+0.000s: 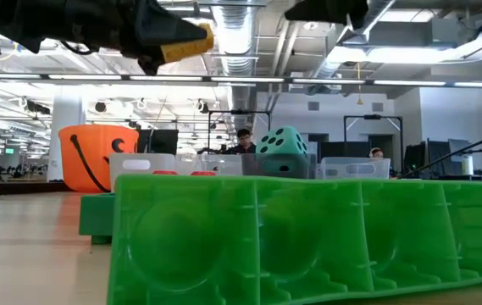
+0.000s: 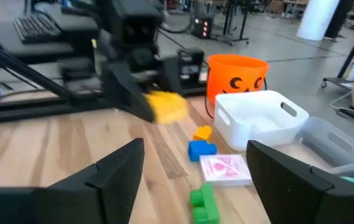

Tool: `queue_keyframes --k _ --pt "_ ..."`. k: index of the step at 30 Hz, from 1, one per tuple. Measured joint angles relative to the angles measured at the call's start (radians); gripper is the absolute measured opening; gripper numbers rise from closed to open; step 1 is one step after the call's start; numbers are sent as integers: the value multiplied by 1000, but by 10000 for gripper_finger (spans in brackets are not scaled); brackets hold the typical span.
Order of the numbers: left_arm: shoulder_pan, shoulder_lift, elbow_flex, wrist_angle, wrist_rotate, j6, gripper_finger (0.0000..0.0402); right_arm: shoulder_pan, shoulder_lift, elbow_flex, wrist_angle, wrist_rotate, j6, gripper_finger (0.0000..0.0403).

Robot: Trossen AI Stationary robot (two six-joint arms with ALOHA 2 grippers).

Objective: Pick & Place Toys
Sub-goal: Put the small yellow game piece into the right transparent bin

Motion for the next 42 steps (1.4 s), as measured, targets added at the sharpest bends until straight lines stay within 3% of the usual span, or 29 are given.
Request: queue_keyframes --k 11,17,24,30,42 --pt "0 -1 0 103 229 -6 137 -25 1 0 -7 -2 -69 276" --pt "0 -1 1 149 358 -85 137 16 86 1 153 -29 -316 276" --pt "0 -1 1 159 368 -199 138 61 250 47 333 -42 -678 276" --pt "0 2 1 147 366 -259 138 79 341 171 300 56 -760 276" --pt "1 58 18 113 355 -363 138 83 343 227 241 14 -761 276"
